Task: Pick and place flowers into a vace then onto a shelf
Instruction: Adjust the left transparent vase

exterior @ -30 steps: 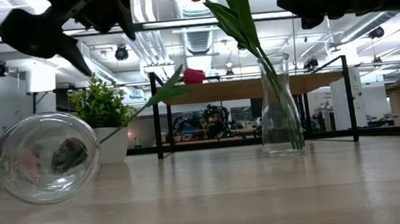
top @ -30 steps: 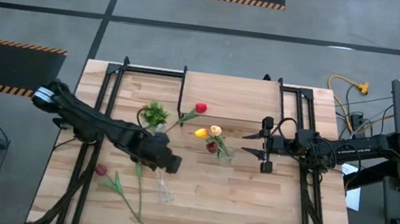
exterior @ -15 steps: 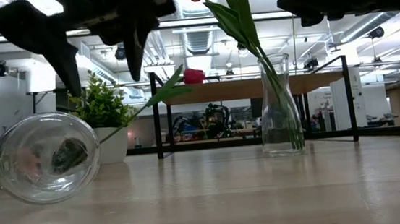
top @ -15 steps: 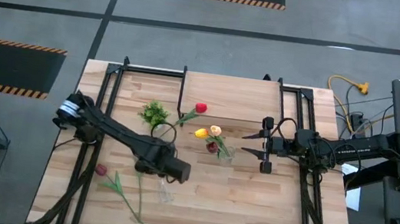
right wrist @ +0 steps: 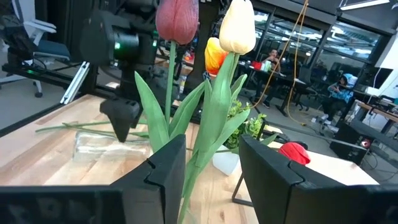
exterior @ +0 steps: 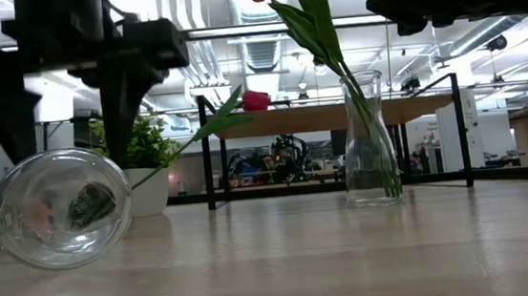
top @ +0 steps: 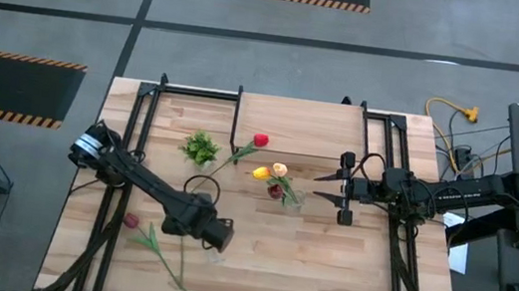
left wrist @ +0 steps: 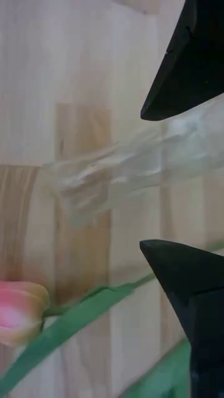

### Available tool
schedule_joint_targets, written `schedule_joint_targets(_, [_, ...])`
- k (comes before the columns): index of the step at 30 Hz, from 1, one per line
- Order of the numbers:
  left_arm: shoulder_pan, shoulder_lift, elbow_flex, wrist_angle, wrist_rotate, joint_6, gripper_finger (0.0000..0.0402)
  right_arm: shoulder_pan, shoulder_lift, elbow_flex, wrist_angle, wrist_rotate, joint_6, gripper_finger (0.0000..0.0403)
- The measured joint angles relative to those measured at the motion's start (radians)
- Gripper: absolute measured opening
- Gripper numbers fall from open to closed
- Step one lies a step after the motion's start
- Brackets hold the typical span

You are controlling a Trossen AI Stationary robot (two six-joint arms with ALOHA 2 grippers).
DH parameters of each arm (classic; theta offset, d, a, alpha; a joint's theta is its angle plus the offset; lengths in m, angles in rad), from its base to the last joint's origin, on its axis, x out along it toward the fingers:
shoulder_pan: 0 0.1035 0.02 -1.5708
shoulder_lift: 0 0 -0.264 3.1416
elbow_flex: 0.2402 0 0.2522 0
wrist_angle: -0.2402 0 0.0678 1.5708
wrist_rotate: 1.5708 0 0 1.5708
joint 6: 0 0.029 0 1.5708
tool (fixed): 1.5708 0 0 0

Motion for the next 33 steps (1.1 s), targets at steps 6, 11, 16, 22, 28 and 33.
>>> schedule_joint_targets(6, [0.01,0.0,-0.114,0.13,0.0,-0.001,0.0311,0.0,0.0,0.0,0.0,0.0,0.007,0.0141])
schedule_joint_targets(11, [0.016,0.0,-0.193,0.277,0.002,0.018,0.0311,0.0,0.0,0.0,0.0,0.0,0.022,0.0136])
schedule_joint_targets(16, [0.015,-0.003,-0.237,0.334,0.004,0.046,0.0306,0.0,0.0,0.0,0.0,0.0,0.021,0.0132])
schedule_joint_targets(22, [0.015,-0.007,-0.243,0.325,0.009,0.068,0.0244,0.0,0.0,0.0,0.0,0.0,0.018,0.0136])
schedule_joint_targets(28, [0.016,-0.023,-0.218,0.33,-0.026,0.113,0.016,0.0,0.0,0.0,0.001,0.0,0.018,0.0132])
schedule_joint_targets(33, [0.027,-0.031,-0.196,0.325,-0.083,0.189,0.016,0.0,0.0,0.0,0.001,0.0,0.021,0.0127])
